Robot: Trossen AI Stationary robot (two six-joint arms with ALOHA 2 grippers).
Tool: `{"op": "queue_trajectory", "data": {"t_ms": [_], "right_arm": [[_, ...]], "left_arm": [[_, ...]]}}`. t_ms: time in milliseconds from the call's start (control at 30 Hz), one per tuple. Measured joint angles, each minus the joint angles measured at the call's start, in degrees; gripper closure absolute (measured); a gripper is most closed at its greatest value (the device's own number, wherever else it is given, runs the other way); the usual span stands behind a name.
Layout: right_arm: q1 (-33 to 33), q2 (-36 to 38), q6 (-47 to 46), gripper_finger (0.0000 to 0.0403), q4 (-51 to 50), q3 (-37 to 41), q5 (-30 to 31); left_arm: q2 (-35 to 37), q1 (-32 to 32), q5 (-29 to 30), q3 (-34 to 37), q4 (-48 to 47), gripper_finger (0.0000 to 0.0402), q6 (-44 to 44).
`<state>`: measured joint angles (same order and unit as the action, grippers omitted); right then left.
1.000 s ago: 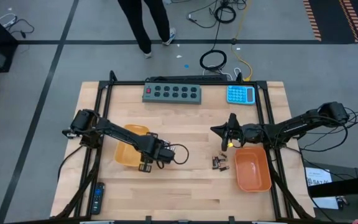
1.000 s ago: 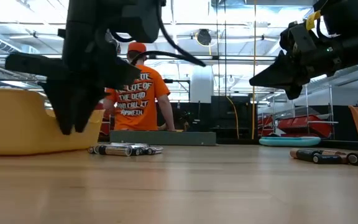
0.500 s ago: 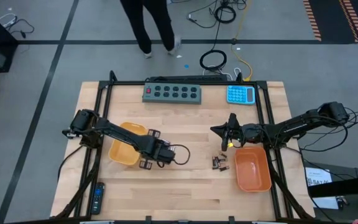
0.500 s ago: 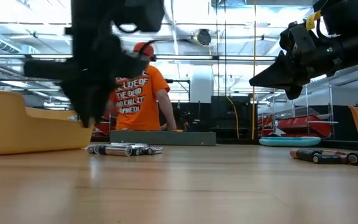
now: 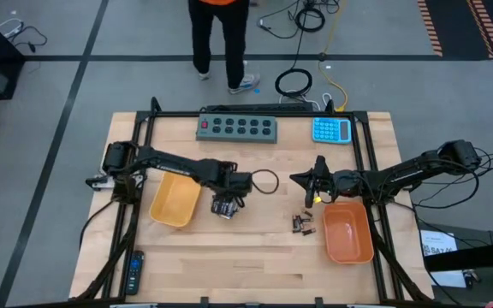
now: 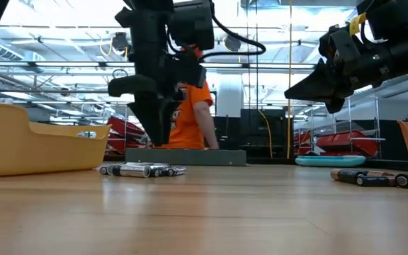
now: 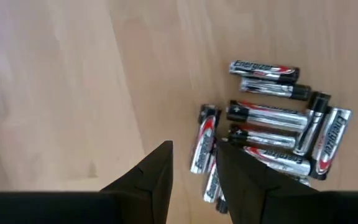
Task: Sort batteries
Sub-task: Put the silver battery into the yellow bin
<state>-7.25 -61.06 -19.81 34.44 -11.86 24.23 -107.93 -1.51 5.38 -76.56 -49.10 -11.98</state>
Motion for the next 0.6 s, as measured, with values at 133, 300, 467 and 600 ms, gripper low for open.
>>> {"op": "queue_trajectory", "data": {"t_ms": [133,300,467,600], "right_arm": [[0.0,0.0,0.0,0.0403,-0.2,0.0,0.0],[0.0,0.0,-0.09,0.0403,-0.48,0.0,0.0],[0.0,0.0,-0.43,0.0403,-0.53,0.0,0.0],[0.0,0.0,-0.46,0.0403,-0.53,0.0,0.0]], "left_arm": [[-1.55,0.35,-2.51,-0.02,0.71,0.027,-0.92],[-3.59,0.34,-3.37,-0.52,1.38,0.0259,-1.96],[-5.67,0.47,-3.7,-0.6,1.28,0.0251,-2.61],[-5.98,0.42,-3.41,-0.68,2.38,0.0251,-3.6]]}}
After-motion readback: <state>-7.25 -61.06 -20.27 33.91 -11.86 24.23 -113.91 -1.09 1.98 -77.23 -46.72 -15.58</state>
